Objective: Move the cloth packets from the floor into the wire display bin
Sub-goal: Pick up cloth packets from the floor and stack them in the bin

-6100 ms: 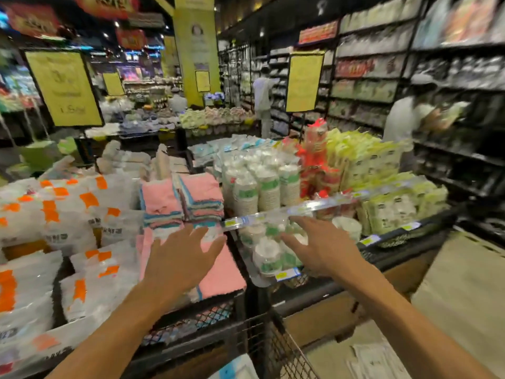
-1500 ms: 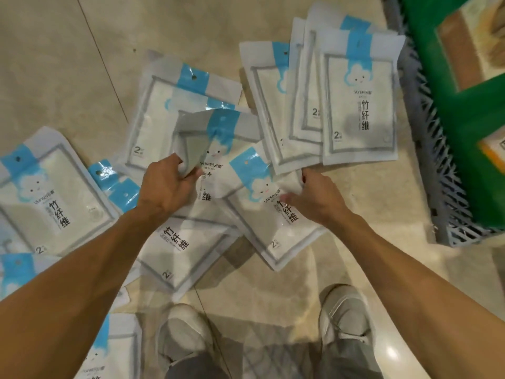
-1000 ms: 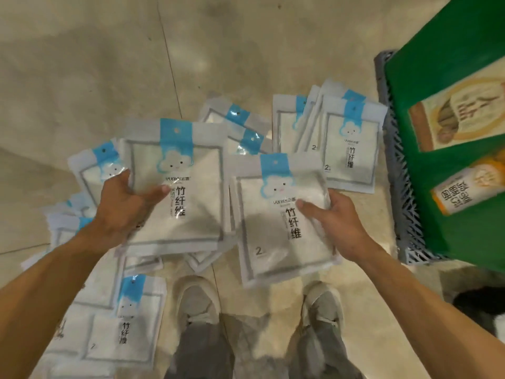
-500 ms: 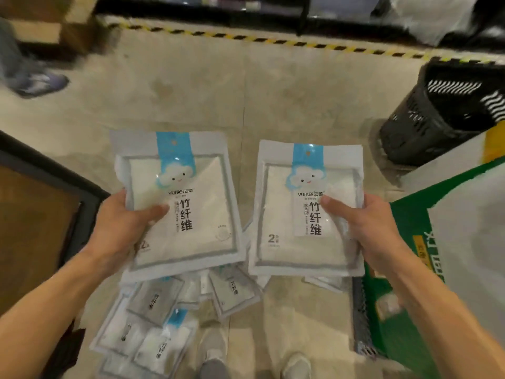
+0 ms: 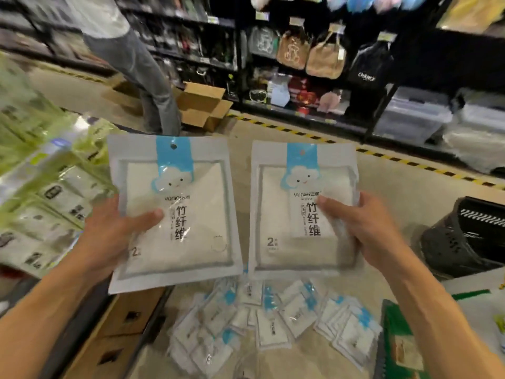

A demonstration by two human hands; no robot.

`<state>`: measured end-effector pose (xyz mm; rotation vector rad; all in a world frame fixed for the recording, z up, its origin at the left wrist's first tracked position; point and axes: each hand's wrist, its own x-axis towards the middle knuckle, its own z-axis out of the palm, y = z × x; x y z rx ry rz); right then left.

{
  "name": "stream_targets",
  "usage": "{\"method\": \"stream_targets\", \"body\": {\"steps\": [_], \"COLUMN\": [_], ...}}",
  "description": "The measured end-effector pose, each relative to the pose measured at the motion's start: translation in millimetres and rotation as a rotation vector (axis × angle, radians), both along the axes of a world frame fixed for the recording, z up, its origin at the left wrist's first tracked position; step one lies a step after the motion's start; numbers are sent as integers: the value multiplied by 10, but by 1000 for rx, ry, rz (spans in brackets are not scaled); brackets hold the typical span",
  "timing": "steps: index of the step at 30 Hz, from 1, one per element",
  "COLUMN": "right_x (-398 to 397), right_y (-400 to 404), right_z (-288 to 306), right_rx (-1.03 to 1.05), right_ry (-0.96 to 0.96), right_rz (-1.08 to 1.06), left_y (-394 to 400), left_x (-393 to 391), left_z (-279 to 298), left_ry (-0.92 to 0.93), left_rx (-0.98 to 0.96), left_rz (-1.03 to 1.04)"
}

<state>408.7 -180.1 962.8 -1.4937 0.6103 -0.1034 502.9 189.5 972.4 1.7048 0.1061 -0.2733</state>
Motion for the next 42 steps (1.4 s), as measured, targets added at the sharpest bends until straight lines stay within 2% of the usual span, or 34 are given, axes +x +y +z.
{"method": "stream_targets", "body": {"steps": [5,10,15,22,32,42], "right_x": [263,408,392,82,-965,-2868], "right_y": [396,557,646,1070,2283,3638], "right_z": [546,897,1109,1287,1402,1428], "right_rx": [48,55,74,50,-2,131], "right_ry": [-106,-173,-173,-185,-292,-292], "right_rz": [159,363,586,846,1145,1399], "left_y": [525,740,726,741,1047,1375], "left_x": [-293,-820,-1625,-2960,-5062,-7438], "left_z": [548,815,961,1012,1073,1004], "left_ry": [-8,-68,-88,-137,-198,-224], "left_rx": [-32,-71,-134,-90,-101,-137], "left_rz": [135,277,482,761,1109,1445]}}
